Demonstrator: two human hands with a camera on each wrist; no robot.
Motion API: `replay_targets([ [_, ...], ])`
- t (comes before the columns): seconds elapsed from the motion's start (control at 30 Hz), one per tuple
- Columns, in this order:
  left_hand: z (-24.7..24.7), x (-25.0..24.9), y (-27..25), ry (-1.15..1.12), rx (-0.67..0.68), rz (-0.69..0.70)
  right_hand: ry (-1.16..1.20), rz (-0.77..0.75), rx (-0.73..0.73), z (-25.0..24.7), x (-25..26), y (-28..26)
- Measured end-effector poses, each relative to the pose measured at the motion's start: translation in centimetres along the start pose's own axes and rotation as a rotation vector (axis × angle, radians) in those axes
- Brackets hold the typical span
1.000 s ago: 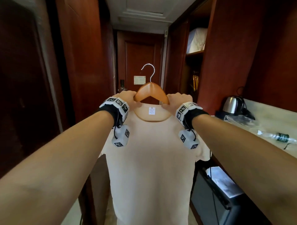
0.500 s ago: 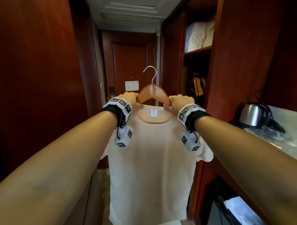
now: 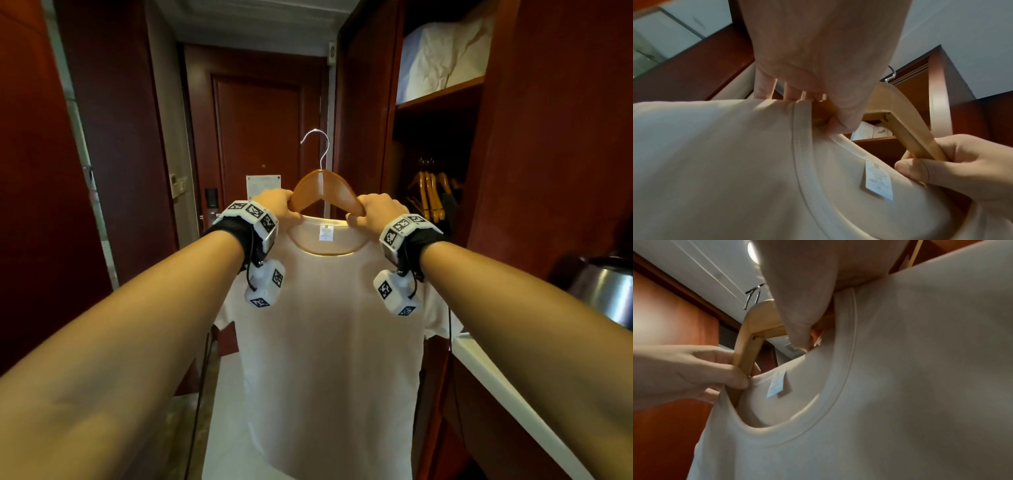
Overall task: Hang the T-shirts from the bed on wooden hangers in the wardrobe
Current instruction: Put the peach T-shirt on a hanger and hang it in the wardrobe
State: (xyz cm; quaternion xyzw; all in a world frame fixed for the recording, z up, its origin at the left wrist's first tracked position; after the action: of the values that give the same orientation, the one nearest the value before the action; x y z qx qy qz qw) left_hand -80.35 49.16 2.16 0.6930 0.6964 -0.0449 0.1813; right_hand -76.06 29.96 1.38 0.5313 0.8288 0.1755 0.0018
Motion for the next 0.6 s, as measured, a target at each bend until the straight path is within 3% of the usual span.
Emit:
replay_targets([
  [0.3,4.4,0.9,16.3,-0.090,0.003,0.058,0.054,0.094,0.004,3.6,-6.9,13.0],
  [0.6,6.9,0.1,33.8,-0.116,0.049,0.236,0.139,0.215,-0.087,4.6,-12.3,24.9],
])
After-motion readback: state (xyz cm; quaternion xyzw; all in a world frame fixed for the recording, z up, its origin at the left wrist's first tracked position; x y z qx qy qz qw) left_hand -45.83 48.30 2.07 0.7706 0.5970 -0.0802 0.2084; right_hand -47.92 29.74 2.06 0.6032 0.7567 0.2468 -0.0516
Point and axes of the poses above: each hand's wrist, its own y-axis towards the middle knuckle, its own z-axis out of the palm, x = y × z, the point moved 6 cm from there along y, towards the middle knuckle, and after that the axes turned 8 degrees about x, right-handed, at the moved point
